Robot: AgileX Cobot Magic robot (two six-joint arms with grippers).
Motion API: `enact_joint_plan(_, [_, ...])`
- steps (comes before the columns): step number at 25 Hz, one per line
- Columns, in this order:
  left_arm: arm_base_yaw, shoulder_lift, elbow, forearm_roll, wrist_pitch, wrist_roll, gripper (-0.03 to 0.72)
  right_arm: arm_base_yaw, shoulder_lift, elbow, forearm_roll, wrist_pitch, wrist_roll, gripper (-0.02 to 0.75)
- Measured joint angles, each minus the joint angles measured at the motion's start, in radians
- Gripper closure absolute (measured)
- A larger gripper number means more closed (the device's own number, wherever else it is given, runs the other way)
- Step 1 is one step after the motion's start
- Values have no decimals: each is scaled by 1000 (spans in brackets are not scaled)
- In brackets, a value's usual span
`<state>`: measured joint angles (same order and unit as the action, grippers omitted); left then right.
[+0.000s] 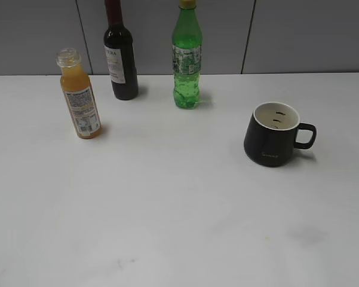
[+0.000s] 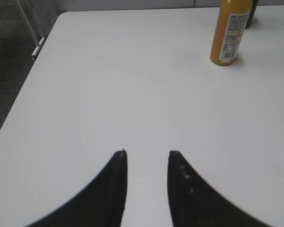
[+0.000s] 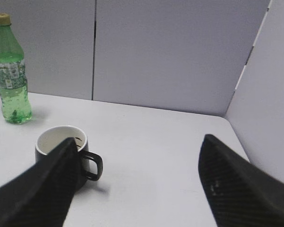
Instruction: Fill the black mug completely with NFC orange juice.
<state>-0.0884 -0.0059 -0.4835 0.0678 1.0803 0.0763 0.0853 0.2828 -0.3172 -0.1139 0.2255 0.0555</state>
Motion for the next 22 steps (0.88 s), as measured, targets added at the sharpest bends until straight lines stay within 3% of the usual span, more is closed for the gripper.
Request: enact_joint_plan(22, [0, 0, 0, 0, 0, 0, 452, 0, 1070, 39, 21, -991, 0, 143])
